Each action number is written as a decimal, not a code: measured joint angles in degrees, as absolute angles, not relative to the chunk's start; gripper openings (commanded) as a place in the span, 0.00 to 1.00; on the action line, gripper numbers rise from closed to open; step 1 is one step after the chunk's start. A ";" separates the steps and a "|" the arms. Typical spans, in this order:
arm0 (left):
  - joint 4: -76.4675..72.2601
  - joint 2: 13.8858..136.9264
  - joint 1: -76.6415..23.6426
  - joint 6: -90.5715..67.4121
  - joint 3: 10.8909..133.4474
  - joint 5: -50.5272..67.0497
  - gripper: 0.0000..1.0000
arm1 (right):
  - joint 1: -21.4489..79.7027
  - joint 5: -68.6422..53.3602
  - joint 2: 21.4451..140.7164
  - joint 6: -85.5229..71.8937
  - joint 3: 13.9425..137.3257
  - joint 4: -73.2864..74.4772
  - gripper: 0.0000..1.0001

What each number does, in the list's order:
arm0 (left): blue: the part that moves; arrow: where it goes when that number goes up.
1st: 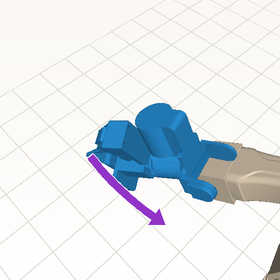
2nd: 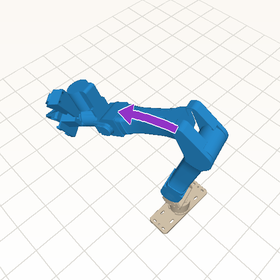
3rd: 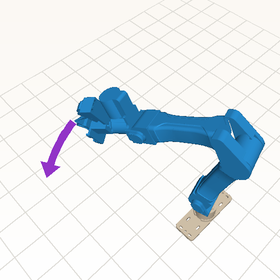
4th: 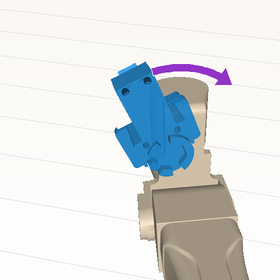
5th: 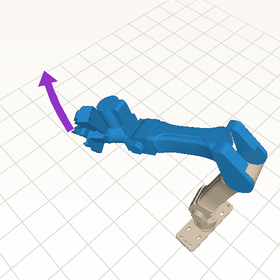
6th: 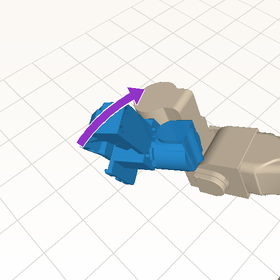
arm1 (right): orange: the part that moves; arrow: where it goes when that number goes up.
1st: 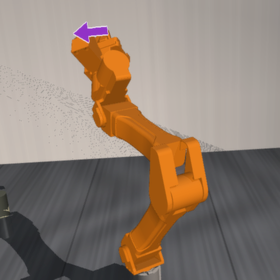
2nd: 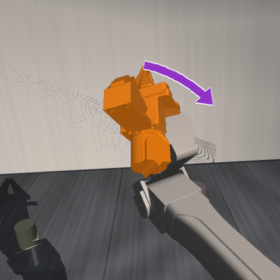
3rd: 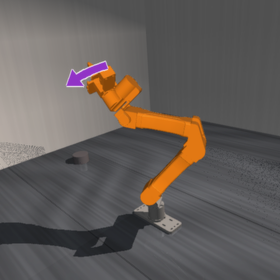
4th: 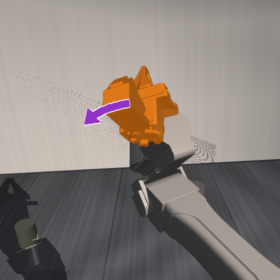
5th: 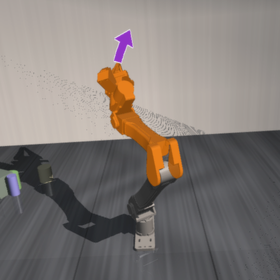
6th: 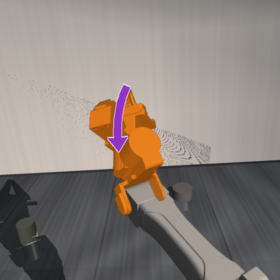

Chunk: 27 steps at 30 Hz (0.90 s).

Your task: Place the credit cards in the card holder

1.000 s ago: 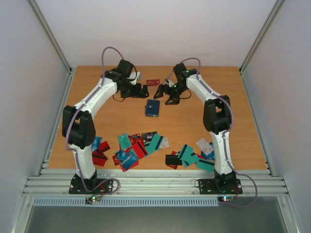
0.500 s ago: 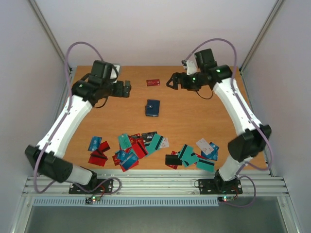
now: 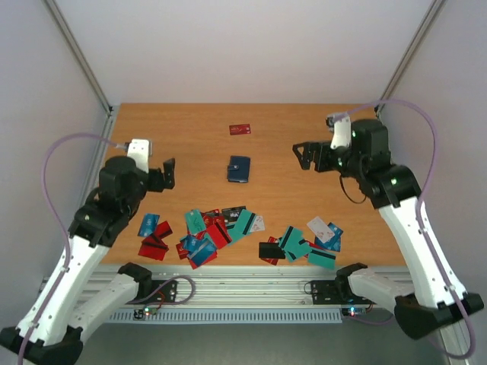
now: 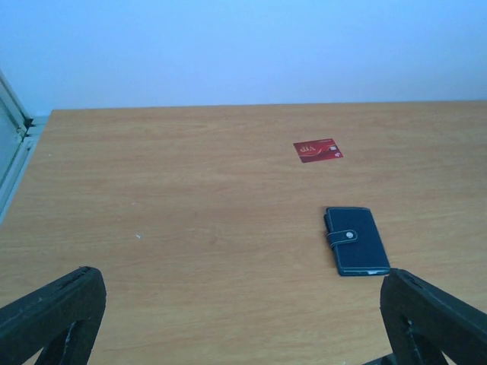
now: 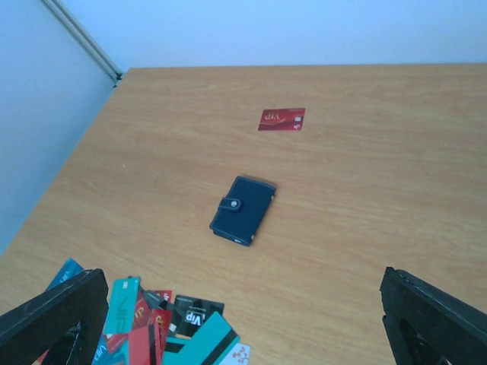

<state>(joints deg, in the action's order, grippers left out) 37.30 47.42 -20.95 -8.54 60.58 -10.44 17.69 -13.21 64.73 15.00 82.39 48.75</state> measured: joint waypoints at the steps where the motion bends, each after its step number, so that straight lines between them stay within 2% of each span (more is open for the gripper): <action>1: 36.58 46.02 -20.95 -8.23 58.57 -10.74 0.99 | 17.67 -13.08 62.72 14.63 79.79 47.35 0.99; 6: 30.37 39.70 -20.95 -5.74 47.72 -12.78 0.99 | 17.67 -9.58 55.59 11.16 66.43 38.94 0.99; 16: 16.21 39.77 -20.95 0.10 30.17 -18.48 0.99 | 17.67 3.53 57.39 13.39 56.29 31.62 0.98; 21: 6.94 45.23 -20.03 3.03 26.30 -17.93 0.99 | 17.67 6.22 57.67 15.07 55.81 30.92 0.99; 27: -1.65 54.26 -13.85 2.31 25.30 -13.30 0.99 | 17.37 7.49 56.95 17.26 51.55 27.83 0.99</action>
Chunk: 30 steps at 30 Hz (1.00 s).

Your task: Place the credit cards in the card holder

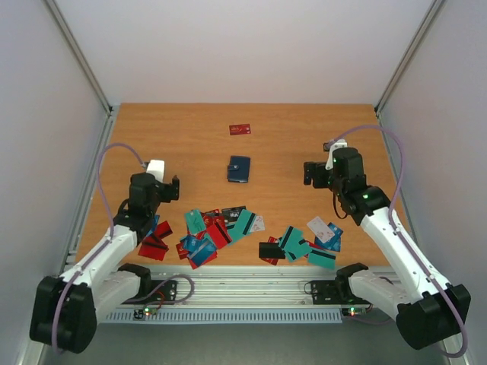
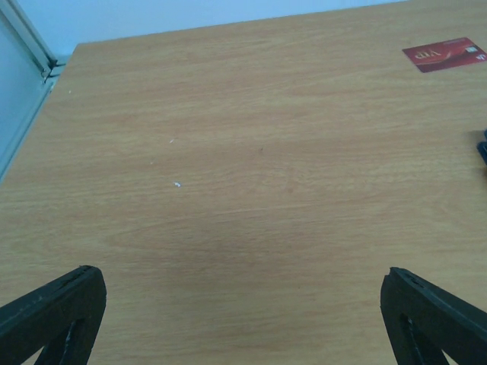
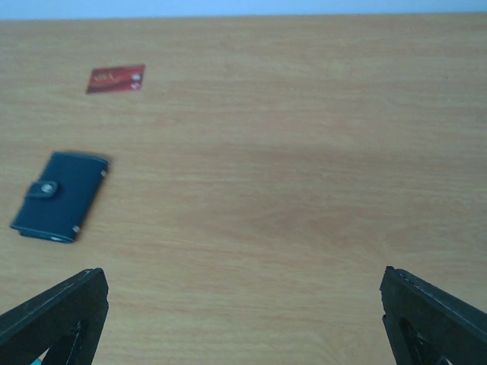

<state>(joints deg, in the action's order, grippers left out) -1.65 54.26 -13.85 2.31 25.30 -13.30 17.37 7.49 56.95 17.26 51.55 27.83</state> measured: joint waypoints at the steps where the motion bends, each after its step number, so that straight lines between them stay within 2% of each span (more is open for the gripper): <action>1: -3.44 55.35 -12.80 1.83 24.93 -12.36 0.99 | 17.08 7.42 57.17 17.76 50.78 27.70 0.99; 4: -7.81 58.67 -10.04 0.43 23.73 -10.07 0.99 | 14.79 6.59 56.84 18.85 47.07 24.95 0.98; 10: -16.16 64.93 -4.97 -2.28 20.21 -5.21 0.99 | 8.99 3.81 53.21 23.40 30.39 9.23 0.98; 14: -20.73 68.58 -4.03 -3.01 19.53 -3.29 0.99 | 8.49 4.29 60.95 26.28 25.06 -2.72 0.98; 20: -28.10 74.28 -2.96 -2.37 20.36 -0.54 0.99 | 5.54 3.73 73.82 29.91 14.92 -29.91 0.98; 27: -37.28 83.24 -1.37 0.62 22.65 4.97 0.99 | 2.63 2.92 92.09 30.02 13.21 -58.85 0.99; 30: -42.26 88.38 0.78 0.71 22.61 6.79 1.00 | 0.82 -0.30 92.97 29.50 13.98 -59.33 0.99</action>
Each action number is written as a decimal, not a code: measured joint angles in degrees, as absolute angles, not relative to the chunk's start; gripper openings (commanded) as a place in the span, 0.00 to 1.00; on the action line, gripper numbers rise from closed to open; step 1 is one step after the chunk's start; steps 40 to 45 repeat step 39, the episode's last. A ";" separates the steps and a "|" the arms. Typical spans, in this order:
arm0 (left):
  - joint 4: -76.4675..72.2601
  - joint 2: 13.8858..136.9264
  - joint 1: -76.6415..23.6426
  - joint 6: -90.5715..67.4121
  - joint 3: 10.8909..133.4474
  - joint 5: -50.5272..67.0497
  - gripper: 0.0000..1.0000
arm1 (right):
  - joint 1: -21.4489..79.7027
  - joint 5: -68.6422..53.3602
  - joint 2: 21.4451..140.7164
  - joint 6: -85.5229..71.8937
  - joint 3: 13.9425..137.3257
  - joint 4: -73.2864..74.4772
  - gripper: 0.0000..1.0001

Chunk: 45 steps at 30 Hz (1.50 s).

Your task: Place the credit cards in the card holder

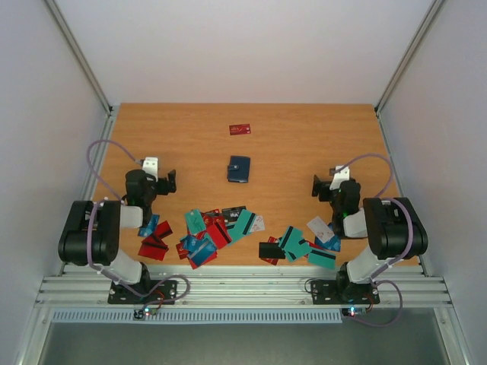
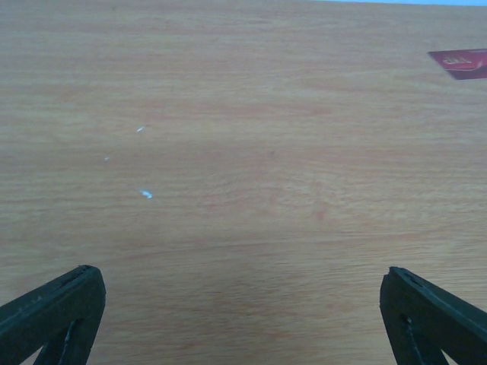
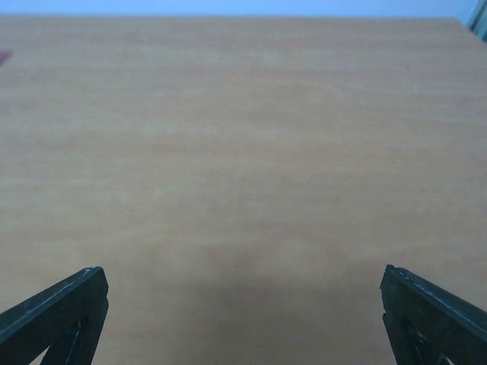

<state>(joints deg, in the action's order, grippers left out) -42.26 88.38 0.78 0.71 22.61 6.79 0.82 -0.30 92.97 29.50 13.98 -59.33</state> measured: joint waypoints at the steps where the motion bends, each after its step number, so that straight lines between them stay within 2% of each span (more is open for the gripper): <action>1: -42.48 89.01 1.21 0.69 22.61 7.11 1.00 | -0.14 -1.76 92.73 29.36 15.05 -58.26 0.98; 7: -44.91 89.34 2.07 0.62 22.61 7.33 0.99 | -3.73 -6.63 91.83 27.90 24.14 -51.40 0.98; 45: -45.76 89.34 1.52 0.56 22.61 5.04 0.99 | -3.86 -8.14 91.70 26.81 24.18 -46.52 0.98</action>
